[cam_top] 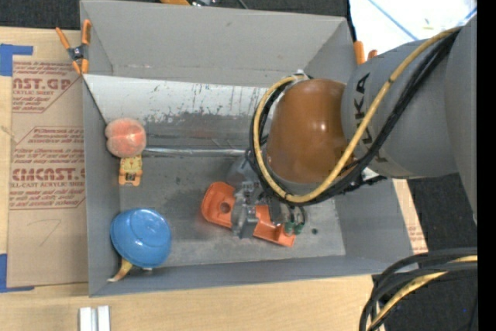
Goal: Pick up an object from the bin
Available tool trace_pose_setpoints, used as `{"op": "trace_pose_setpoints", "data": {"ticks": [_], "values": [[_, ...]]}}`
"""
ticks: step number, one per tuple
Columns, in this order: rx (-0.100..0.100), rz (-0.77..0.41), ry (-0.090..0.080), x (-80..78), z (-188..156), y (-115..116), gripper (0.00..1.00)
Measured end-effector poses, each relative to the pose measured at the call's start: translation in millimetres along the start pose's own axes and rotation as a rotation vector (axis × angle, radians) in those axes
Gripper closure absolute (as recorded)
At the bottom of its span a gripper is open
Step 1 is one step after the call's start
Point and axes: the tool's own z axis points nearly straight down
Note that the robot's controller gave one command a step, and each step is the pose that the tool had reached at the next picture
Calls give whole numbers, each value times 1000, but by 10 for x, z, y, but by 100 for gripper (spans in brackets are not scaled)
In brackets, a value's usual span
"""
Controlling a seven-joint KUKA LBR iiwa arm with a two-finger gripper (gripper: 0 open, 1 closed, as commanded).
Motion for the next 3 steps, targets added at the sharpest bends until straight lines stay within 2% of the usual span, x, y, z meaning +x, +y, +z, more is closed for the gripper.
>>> {"op": "trace_pose_setpoints", "data": {"ticks": [1, 2, 3], "values": [[0, 0, 0, -3, 2, 3, 100], [-3, -8, 1, -442, 536, 702, 100], [2, 11, -1, -168, 717, 496, 100]]}}
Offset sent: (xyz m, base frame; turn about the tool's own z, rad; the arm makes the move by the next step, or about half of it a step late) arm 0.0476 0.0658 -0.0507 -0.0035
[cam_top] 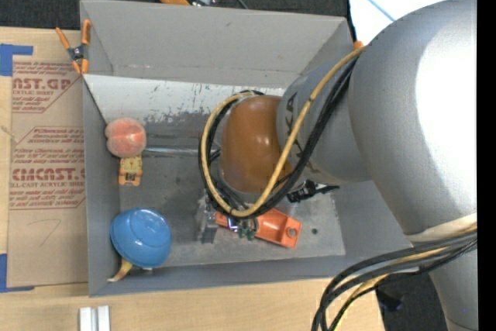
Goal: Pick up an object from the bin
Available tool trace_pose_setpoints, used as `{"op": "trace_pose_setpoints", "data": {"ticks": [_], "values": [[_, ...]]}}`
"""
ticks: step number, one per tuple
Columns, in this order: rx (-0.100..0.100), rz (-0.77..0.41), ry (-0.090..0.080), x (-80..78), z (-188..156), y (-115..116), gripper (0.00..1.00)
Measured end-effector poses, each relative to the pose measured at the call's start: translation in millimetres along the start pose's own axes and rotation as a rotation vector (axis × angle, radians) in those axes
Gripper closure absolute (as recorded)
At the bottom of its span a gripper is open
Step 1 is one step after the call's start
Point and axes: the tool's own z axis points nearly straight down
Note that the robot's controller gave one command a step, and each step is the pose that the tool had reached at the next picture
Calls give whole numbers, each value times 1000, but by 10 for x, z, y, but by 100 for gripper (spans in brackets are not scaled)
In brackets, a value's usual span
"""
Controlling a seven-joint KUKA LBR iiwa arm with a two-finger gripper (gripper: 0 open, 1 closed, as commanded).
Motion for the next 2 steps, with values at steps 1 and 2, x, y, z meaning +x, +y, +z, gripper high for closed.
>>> {"op": "trace_pose_setpoints", "data": {"ticks": [1, 2], "values": [[-2, -3, 1, -96, -67, -17, 100], [-1, -113, 3, -5, -280, -216, 0]]}}
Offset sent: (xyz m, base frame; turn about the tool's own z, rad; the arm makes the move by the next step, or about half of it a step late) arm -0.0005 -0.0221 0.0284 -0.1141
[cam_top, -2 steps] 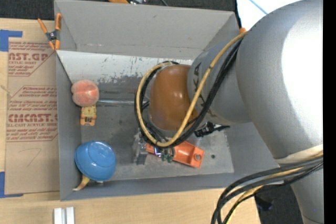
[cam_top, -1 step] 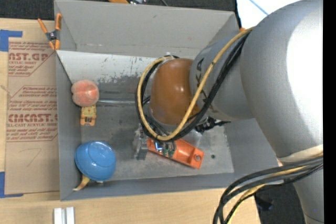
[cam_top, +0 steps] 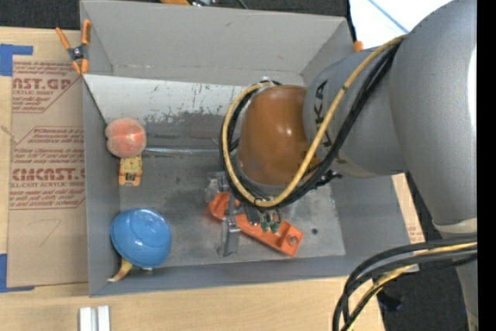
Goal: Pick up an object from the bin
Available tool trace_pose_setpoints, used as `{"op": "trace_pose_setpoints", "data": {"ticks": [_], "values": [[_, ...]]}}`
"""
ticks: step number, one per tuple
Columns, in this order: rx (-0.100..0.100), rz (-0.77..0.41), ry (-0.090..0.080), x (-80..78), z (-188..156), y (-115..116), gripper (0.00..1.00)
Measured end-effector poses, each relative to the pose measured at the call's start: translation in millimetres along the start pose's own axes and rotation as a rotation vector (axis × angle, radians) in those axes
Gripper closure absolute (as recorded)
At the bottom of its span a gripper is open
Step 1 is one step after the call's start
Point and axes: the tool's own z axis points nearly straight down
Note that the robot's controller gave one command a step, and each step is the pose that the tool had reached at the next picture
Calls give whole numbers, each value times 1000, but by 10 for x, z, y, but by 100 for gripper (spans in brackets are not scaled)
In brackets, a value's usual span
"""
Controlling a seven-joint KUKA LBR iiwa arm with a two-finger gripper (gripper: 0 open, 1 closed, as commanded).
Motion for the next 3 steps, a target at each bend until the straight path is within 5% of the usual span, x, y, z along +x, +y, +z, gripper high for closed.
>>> {"op": "trace_pose_setpoints", "data": {"ticks": [1, 2, 3], "values": [[0, 0, 0, 0, 0, 1, 0], [2, 4, 3, 185, 213, -660, 0], [-1, 9, -1, 107, 256, -589, 0]]}}
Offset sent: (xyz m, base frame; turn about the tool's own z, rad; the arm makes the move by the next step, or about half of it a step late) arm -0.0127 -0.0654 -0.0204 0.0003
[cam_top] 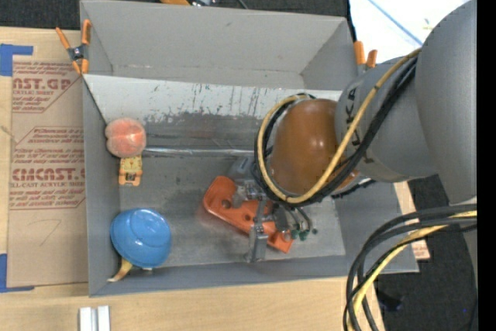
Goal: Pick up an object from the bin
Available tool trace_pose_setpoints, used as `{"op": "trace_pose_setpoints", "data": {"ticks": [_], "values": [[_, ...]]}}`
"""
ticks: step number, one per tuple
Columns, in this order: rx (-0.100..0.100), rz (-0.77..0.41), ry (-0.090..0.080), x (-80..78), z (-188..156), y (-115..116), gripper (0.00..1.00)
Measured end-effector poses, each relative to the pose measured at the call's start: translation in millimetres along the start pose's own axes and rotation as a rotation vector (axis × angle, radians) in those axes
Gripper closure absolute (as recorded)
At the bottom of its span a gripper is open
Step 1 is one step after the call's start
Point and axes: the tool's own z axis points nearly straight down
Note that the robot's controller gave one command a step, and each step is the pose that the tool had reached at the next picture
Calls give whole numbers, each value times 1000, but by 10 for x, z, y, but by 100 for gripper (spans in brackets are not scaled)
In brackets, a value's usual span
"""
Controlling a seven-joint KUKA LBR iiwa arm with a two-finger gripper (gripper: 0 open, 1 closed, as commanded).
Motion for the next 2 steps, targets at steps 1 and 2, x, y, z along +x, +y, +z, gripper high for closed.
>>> {"op": "trace_pose_setpoints", "data": {"ticks": [1, 2], "values": [[-1, -94, -1, -180, -755, 481, 100], [-1, -94, -1, -180, -755, 480, 0]]}}
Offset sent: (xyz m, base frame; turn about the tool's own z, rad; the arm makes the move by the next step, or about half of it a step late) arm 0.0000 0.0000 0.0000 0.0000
